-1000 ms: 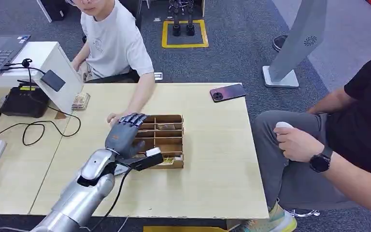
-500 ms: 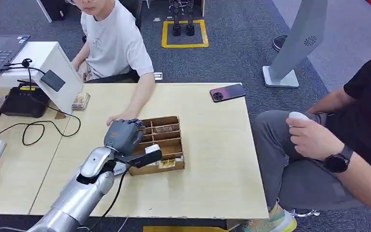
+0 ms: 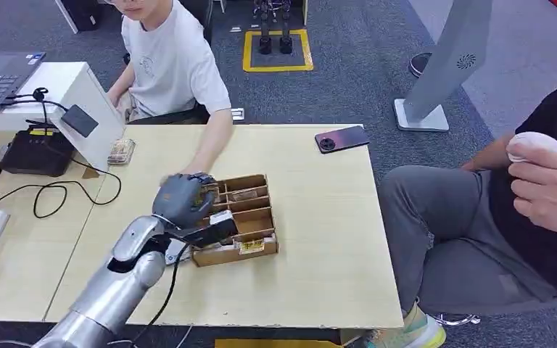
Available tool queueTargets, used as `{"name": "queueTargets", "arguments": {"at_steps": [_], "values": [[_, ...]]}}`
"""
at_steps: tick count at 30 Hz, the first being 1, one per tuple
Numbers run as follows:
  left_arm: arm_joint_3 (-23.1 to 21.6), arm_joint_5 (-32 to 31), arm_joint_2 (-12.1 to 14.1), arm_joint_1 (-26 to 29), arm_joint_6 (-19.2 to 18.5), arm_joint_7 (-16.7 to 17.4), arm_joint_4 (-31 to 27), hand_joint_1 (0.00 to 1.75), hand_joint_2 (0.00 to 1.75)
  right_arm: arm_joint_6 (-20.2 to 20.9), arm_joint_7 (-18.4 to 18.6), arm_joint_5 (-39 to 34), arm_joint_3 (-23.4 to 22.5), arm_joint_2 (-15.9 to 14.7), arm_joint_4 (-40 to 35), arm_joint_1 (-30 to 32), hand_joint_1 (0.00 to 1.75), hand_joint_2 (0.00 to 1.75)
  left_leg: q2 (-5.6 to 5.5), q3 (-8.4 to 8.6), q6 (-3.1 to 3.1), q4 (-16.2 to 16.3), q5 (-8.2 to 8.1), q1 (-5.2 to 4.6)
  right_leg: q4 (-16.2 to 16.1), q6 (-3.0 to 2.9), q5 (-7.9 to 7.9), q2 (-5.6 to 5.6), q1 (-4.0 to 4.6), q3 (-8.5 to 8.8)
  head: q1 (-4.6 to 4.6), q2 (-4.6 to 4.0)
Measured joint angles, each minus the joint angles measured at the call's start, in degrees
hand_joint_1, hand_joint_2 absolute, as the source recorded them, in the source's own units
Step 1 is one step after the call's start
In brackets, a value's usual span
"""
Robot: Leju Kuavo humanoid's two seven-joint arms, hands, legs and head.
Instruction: Pass the card to the sensor for recognition and then transmit it.
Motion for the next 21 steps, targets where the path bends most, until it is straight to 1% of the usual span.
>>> {"name": "queueTargets", "arguments": {"at_steps": [2,3,5,7,9,11,13,15,17,19,21], "values": [[0.75,4.20,2.16,-1.95,-1.93,-0.40,-5.53,1.75,1.75,-0.15,-0.51,-0.24,-0.33,-0.09,0.00,0.39,0.00,1.75,-0.01,-0.03,0.00,-0.01,0.00,0.00,0.02,0.00,0.00,-0.01,0.00,0.01,0.00,0.00],[1.38,5.18,3.19,-2.69,-2.61,-0.37,-8.02,1.75,1.75,-0.17,-0.57,-0.29,-0.37,-0.11,0.02,0.58,0.00,1.75,0.03,-0.01,0.00,-0.01,-0.01,0.00,0.02,0.00,0.00,0.01,0.00,0.01,-0.02,-0.02],[2.93,5.79,5.18,-3.55,-3.15,-0.31,-12.66,1.75,1.75,-0.52,-0.64,-0.28,-0.59,-0.11,0.07,1.04,0.00,1.75,0.05,0.00,0.00,-0.02,-0.01,0.00,0.02,-0.01,-0.01,0.03,0.00,0.00,-0.04,-0.02],[4.16,5.70,6.71,-3.57,-2.98,-0.11,-15.50,1.75,1.75,-0.76,-0.66,-0.28,-0.81,-0.11,0.09,1.32,0.00,1.75,0.04,-0.01,0.00,-0.02,-0.01,0.00,0.02,-0.01,-0.01,0.02,0.00,-0.01,-0.02,-0.02],[5.27,4.44,7.66,-3.50,-2.11,-0.11,-17.10,1.75,1.75,-0.76,-0.64,-0.22,-1.09,-0.11,0.09,1.35,0.00,1.75,0.03,-0.01,0.00,-0.03,-0.01,0.00,0.02,-0.01,-0.01,0.01,0.00,-0.01,-0.02,-0.02],[5.82,3.12,8.15,-3.31,-1.16,0.00,-17.54,1.75,1.75,-0.76,-0.64,-0.04,-1.23,-0.11,0.09,1.34,0.00,1.75,0.02,-0.01,0.00,-0.03,0.00,0.00,0.02,-0.01,-0.01,0.00,0.00,0.00,-0.02,0.00],[6.03,0.77,8.28,-3.08,0.14,1.02,-17.57,1.75,1.75,-0.76,-0.48,0.11,-1.25,-0.11,0.09,1.33,0.00,1.75,0.02,-0.02,0.00,-0.02,0.00,-0.01,0.02,0.00,-0.01,0.00,-0.01,0.01,0.00,-0.02],[6.03,-2.66,8.28,-3.02,1.94,3.22,-17.41,1.75,1.75,-0.72,-0.29,0.53,-1.25,-0.11,0.09,1.31,0.00,1.75,0.02,-0.02,0.00,-0.02,0.00,-0.01,0.02,0.00,0.00,0.00,-0.01,0.01,0.00,-0.02],[6.06,-6.88,8.17,-3.10,4.63,5.75,-16.23,1.75,1.75,-0.72,0.00,0.74,-1.25,-0.09,0.09,1.27,0.00,1.75,0.02,0.00,0.00,-0.01,0.00,-0.03,0.02,0.00,0.00,0.01,-0.03,0.01,-0.02,0.00],[6.06,-10.59,7.75,-3.26,6.55,7.76,-13.91,1.75,1.75,-0.68,0.17,1.25,-1.25,-0.07,0.09,1.21,0.00,1.75,0.02,0.00,0.00,0.00,0.00,-0.03,0.01,0.01,0.00,0.00,-0.03,0.01,-0.02,-0.02],[6.06,-13.26,7.25,-3.61,7.60,9.25,-11.24,1.75,1.75,-0.66,0.48,1.64,-1.25,-0.02,0.09,1.02,0.00,1.75,0.02,0.00,0.00,0.00,0.00,-0.03,0.01,0.00,0.00,0.01,-0.02,0.00,-0.02,-0.02]]}}
